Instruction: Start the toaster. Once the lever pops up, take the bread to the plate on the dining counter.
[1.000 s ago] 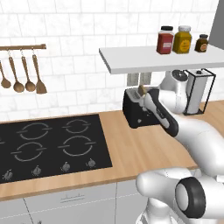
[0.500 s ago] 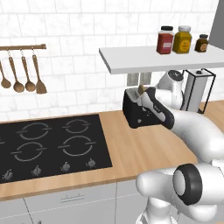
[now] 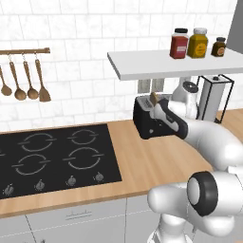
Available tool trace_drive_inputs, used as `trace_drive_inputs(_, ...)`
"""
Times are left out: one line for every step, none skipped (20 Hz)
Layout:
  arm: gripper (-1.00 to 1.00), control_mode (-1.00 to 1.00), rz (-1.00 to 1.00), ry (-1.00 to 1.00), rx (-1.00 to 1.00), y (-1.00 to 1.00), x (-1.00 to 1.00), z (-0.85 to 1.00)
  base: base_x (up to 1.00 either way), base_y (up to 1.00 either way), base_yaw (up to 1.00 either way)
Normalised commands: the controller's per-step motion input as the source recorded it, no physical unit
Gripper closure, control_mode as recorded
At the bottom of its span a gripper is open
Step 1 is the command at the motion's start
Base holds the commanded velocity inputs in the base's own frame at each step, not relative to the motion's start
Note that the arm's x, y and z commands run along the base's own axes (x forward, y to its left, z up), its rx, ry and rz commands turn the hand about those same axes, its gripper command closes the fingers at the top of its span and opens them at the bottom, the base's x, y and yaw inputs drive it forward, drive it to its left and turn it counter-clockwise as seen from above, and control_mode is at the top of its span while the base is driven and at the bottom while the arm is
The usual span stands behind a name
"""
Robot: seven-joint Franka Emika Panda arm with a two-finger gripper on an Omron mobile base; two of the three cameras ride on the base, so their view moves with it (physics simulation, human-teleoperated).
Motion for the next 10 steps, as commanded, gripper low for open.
trace_drive_inputs(1.00,-1.00,0.00,0.00,0.00,-0.06,0.24,-0.17,0.00,0.00,0.00)
trace_drive_inputs(1.00,-1.00,0.00,0.00,0.00,0.00,0.26,-0.16,0.00,0.00,0.00)
trace_drive_inputs(1.00,-1.00,0.00,0.00,0.00,0.00,0.28,-0.16,0.00,0.00,0.00)
trace_drive_inputs(1.00,-1.00,0.00,0.00,0.00,0.00,0.29,-0.16,0.00,0.00,0.00)
trace_drive_inputs(1.00,-1.00,0.00,0.00,0.00,0.00,0.26,-0.15,0.00,0.00,0.00)
trace_drive_inputs(1.00,-1.00,0.00,0.00,0.00,0.00,0.22,-0.14,0.00,0.00,0.00)
trace_drive_inputs(1.00,-1.00,0.00,0.00,0.00,0.00,0.21,-0.19,0.00,0.00,0.00)
trace_drive_inputs(1.00,-1.00,0.00,0.00,0.00,0.00,0.18,-0.18,0.00,0.00,0.00)
trace_drive_inputs(1.00,-1.00,0.00,0.00,0.00,0.00,0.18,-0.17,0.00,0.00,0.00)
trace_drive_inputs(1.00,-1.00,0.00,0.00,0.00,0.00,0.19,-0.15,0.00,0.00,0.00)
